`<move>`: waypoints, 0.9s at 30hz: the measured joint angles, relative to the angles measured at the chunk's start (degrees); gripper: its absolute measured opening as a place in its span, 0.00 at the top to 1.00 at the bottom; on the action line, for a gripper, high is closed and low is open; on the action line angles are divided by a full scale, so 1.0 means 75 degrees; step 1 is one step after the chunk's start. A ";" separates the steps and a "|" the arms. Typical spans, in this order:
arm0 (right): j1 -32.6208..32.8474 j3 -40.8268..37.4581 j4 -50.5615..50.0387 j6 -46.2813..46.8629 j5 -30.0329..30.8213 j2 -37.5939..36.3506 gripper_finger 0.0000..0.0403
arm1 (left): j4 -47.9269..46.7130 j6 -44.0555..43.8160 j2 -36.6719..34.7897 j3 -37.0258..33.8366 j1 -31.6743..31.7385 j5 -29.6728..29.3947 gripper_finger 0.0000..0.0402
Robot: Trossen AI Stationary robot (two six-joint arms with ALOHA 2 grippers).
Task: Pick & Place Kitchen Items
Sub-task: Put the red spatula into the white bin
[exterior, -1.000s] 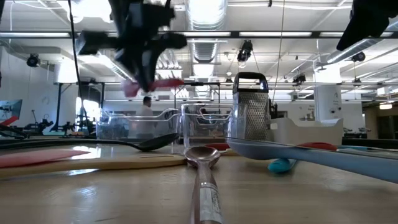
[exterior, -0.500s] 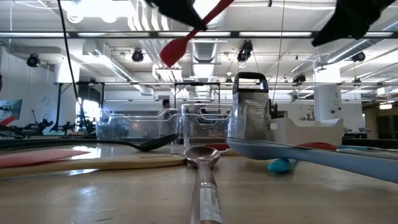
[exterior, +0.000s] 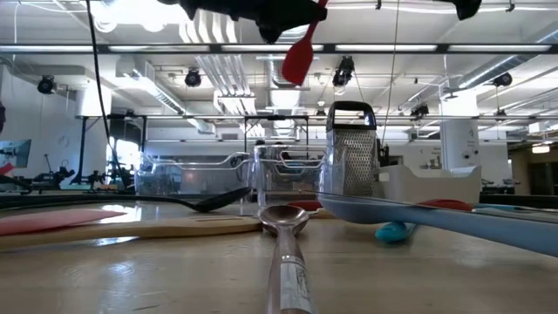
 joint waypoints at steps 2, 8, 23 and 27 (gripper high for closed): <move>-0.0012 -0.0136 0.0749 -0.0507 -0.0023 0.0003 0.92 | 0.0704 -0.0226 0.0003 -0.0269 0.0111 0.0291 0.94; -0.0557 -0.0198 0.1462 -0.0958 -0.0481 0.0047 0.73 | 0.1535 -0.0456 0.0003 -0.0614 0.0168 0.0618 0.94; -0.2619 0.0222 0.2543 -0.0899 -0.4077 0.0896 0.58 | 0.1527 -0.0391 0.0003 -0.0666 0.0184 0.0617 0.94; -0.2899 0.0517 0.2554 -0.0935 -0.4395 0.1341 0.61 | 0.1536 -0.0385 0.0006 -0.0663 0.0185 0.0649 0.94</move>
